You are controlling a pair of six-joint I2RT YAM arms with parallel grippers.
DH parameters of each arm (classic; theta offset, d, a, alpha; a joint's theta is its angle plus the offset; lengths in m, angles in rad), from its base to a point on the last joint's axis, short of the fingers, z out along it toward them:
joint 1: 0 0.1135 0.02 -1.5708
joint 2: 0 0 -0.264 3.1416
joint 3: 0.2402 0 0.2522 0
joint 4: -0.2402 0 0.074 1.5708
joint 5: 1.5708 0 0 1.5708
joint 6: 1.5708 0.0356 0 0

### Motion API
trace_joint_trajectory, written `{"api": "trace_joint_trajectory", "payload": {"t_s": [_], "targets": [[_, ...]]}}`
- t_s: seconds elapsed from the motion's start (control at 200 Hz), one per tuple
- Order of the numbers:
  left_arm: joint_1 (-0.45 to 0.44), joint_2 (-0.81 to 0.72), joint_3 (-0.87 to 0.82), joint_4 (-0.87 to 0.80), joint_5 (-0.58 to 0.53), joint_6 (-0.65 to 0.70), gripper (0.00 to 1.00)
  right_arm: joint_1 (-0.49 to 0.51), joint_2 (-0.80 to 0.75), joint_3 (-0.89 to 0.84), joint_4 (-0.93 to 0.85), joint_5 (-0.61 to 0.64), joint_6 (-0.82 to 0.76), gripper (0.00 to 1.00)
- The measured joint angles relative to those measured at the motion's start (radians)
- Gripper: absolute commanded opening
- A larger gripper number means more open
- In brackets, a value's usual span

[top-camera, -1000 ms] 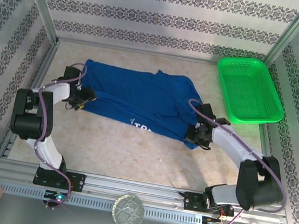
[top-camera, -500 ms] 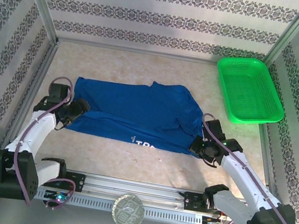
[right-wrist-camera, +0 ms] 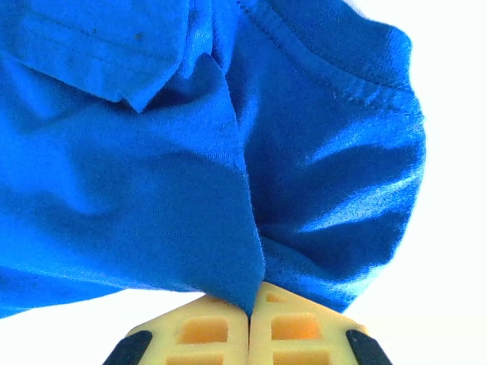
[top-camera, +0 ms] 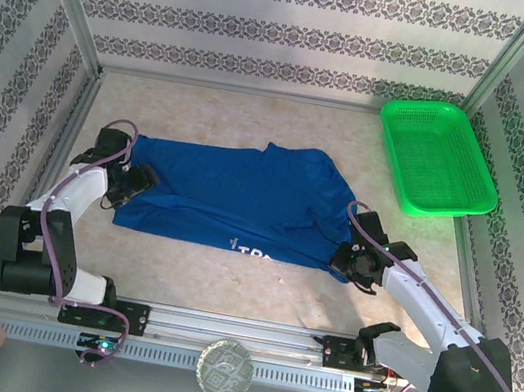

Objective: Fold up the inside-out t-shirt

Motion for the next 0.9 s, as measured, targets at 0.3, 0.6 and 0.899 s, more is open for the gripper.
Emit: {"api": "trace_joint_trajectory", "payload": {"t_s": [0.3, 0.6, 0.899], "targets": [[0.007, 0.174, 0.054, 0.028, -0.008, 0.003, 0.02, 0.0, 0.0, -0.008, 0.005, 0.011, 0.0, 0.01], [0.033, 0.17, 0.153, 0.024, -0.037, 0.031, 0.78, 0.0, -0.02, 0.016, -0.036, 0.049, -0.025, 0.46], [0.033, -0.098, 0.018, 0.01, 0.02, 0.037, 1.0, 0.069, 0.202, 0.317, -0.057, 0.101, -0.221, 0.55]]}}
